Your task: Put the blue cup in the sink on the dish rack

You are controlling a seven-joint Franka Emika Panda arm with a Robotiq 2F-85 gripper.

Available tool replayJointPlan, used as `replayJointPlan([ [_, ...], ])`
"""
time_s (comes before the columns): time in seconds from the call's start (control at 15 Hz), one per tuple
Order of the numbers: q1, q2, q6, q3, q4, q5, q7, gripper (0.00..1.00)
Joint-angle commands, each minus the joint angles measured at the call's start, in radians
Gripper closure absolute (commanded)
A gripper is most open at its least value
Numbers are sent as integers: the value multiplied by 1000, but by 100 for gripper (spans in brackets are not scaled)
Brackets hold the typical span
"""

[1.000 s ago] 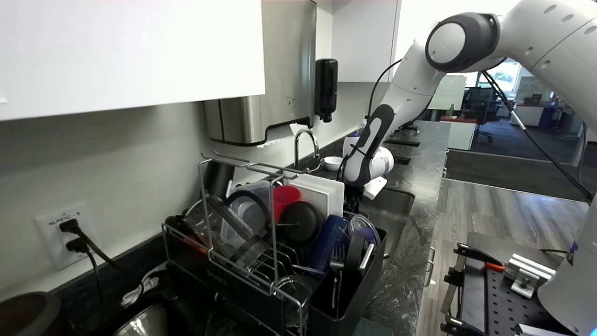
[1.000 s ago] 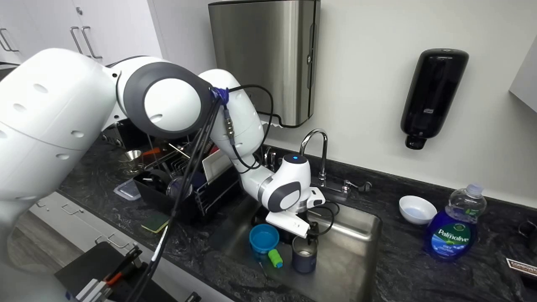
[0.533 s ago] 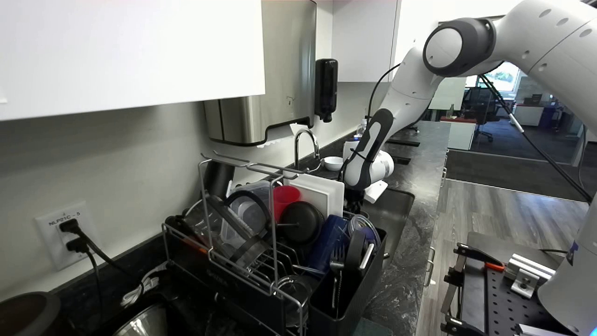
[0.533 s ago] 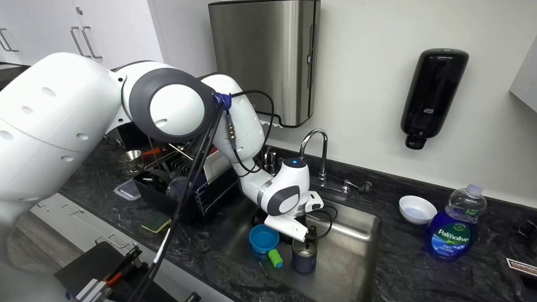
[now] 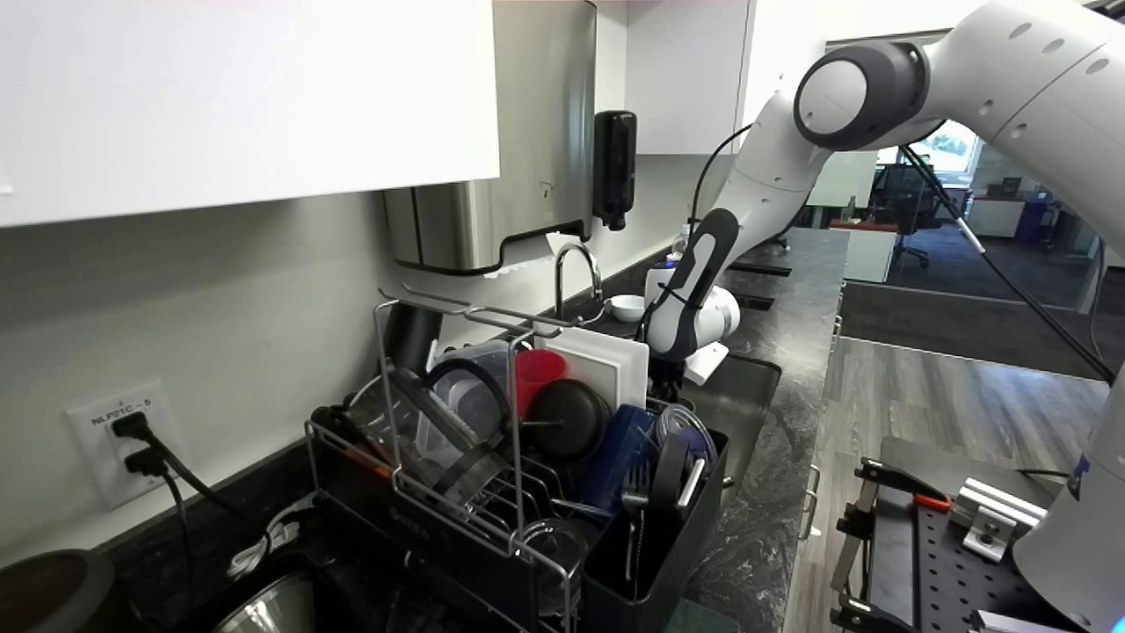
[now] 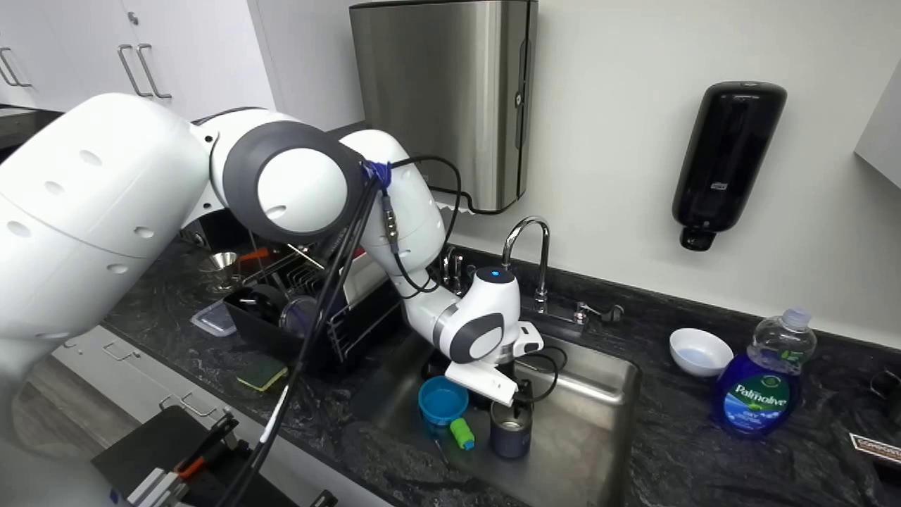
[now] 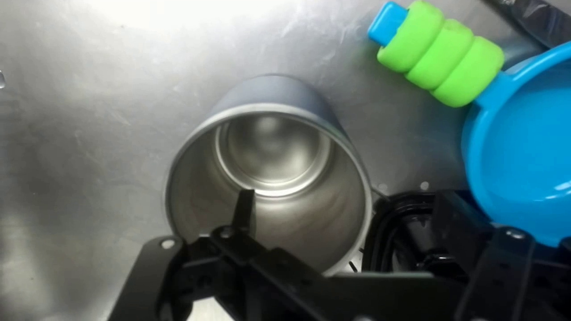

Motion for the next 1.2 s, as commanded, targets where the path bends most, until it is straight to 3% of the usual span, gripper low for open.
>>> replayJointPlan([
  [0.0,11,14,5,-11,17,-5,15,26],
  [0.67,11,16,6,-12,23,-5,15,96],
  [0.73,11,16,7,-12,23,-5,16,100],
  [1.13,13,17,14,-18,21,-6,19,98],
])
